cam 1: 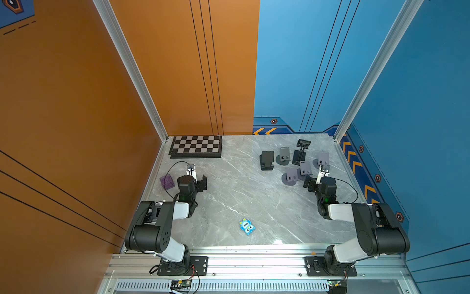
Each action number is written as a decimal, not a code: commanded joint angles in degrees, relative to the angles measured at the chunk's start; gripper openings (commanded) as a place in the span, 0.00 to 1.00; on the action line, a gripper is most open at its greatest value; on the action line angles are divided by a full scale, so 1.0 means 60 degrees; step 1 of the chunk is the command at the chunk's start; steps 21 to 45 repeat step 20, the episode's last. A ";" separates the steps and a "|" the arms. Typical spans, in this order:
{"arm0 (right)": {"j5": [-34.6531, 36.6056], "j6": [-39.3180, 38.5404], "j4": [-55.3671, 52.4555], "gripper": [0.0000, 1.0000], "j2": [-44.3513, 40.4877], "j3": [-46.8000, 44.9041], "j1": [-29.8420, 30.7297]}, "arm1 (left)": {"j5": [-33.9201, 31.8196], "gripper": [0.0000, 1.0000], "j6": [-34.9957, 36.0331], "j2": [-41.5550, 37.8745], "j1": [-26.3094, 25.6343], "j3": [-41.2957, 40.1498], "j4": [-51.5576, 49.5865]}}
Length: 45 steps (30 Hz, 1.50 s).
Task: Open the phone stand
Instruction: Reset both arms
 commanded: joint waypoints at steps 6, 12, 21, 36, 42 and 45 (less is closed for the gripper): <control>-0.0081 -0.0119 0.0211 1.00 0.0038 -0.0011 0.0024 | 0.0208 0.98 0.0100 0.0002 0.0014 -0.0100 0.0175; -0.0080 -0.0119 0.0211 1.00 0.0032 -0.0009 0.0024 | 0.0272 0.98 0.0100 0.0047 0.0041 -0.0065 0.0181; -0.0088 -0.0119 0.0211 1.00 0.0045 -0.0006 0.0015 | 0.0315 0.98 0.0088 0.0024 0.0058 -0.0095 0.0180; -0.0088 -0.0119 0.0211 1.00 0.0045 -0.0006 0.0015 | 0.0315 0.98 0.0088 0.0024 0.0058 -0.0095 0.0180; -0.0088 -0.0119 0.0211 1.00 0.0045 -0.0006 0.0015 | 0.0315 0.98 0.0088 0.0024 0.0058 -0.0095 0.0180; -0.0088 -0.0119 0.0211 1.00 0.0045 -0.0006 0.0015 | 0.0315 0.98 0.0088 0.0024 0.0058 -0.0095 0.0180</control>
